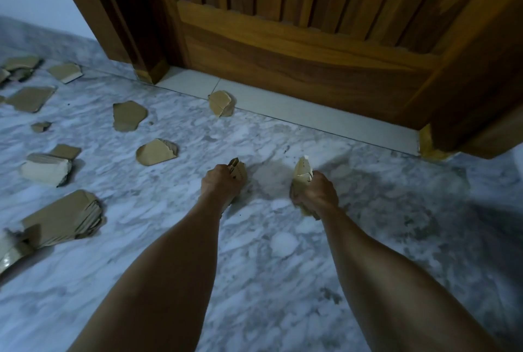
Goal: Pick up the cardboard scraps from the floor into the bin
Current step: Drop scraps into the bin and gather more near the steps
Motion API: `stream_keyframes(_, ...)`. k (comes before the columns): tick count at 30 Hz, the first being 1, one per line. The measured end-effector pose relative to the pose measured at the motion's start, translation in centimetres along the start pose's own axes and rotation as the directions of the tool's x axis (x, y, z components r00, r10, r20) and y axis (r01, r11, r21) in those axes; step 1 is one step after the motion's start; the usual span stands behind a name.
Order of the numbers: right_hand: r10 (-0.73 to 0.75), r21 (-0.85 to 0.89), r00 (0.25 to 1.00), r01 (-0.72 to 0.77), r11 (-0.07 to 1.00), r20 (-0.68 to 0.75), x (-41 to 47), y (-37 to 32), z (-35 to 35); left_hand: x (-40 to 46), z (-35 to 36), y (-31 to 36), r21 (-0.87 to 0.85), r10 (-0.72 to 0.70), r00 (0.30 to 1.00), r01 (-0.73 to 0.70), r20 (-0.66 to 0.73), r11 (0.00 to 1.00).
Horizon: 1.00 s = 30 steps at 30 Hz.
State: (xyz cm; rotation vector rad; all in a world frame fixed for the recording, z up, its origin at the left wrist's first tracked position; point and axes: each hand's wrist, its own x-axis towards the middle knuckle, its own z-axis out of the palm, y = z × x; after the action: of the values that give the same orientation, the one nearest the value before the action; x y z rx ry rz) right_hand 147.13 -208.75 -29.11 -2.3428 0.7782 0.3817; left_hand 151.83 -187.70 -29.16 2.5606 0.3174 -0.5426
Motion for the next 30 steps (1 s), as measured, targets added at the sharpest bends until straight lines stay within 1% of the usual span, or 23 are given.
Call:
stream_keyframes(2, -0.032, 0.041, 0.999, 0.031, 0.999, 0.028, -0.2, -1.3, 0.7, 0.0, -1.0, -0.9, -0.056, -0.015, 1.000, 0.016, 0.024, 0.998)
stream_keyframes(6, -0.110, 0.093, 0.994, 0.112, 0.989, -0.027, 0.0, -5.2, 2.5, 1.0, -3.5, -3.7, -0.173, -0.060, 0.998, 0.061, 0.010, 0.983)
stream_keyframes(7, -0.128, 0.108, 0.992, 0.130, 0.986, -0.023, 0.0, -6.4, 3.0, 1.1, -4.2, -4.5, -0.212, -0.076, 0.997, 0.076, 0.009, 0.974)
stream_keyframes(10, -0.147, 0.216, 0.989, 0.138, 0.967, 0.027, 0.1, -10.2, 4.5, 1.9, -6.2, -6.5, -0.345, -0.119, 0.993, 0.111, -0.002, 0.932)
stream_keyframes(12, -0.158, 0.264, 0.987, 0.146, 0.953, 0.024, 0.3, -12.7, 5.2, 2.1, -7.5, -7.3, -0.414, -0.141, 0.990, 0.117, -0.028, 0.903)
stream_keyframes(15, -0.176, 0.260, 0.984, 0.171, 0.950, -0.004, -0.1, -17.5, 5.9, 2.4, -10.1, -9.3, -0.513, -0.190, 0.979, 0.126, -0.074, 0.849)
stream_keyframes(17, -0.169, 0.261, 0.986, 0.162, 0.952, 0.004, -0.7, -20.6, 5.9, 2.1, -11.7, -10.3, -0.568, -0.222, 0.972, 0.137, -0.083, 0.812)
stream_keyframes(19, -0.156, 0.262, 0.987, 0.140, 0.955, 0.040, -0.7, -23.3, 6.1, 2.5, -13.1, -11.3, -0.594, -0.237, 0.969, 0.151, -0.068, 0.790)
stream_keyframes(21, -0.139, 0.292, 0.986, 0.108, 0.950, 0.089, 0.2, -25.3, 6.7, 3.4, -14.3, -12.0, -0.584, -0.242, 0.968, 0.161, -0.063, 0.796)
stream_keyframes(25, -0.153, 0.346, 0.980, 0.101, 0.933, 0.127, 5.1, -28.0, 7.6, 7.1, -14.3, -11.8, -0.565, -0.321, 0.943, 0.217, -0.089, 0.796)
stream_keyframes(28, -0.165, 0.321, 0.971, 0.103, 0.941, 0.173, 9.3, -29.3, 8.4, 9.3, -12.9, -10.5, -0.590, -0.387, 0.921, 0.292, -0.038, 0.753)
stream_keyframes(30, -0.162, 0.270, 0.960, 0.097, 0.958, 0.230, 12.6, -29.6, 8.7, 10.8, -11.9, -9.6, -0.572, -0.425, 0.904, 0.333, -0.032, 0.750)
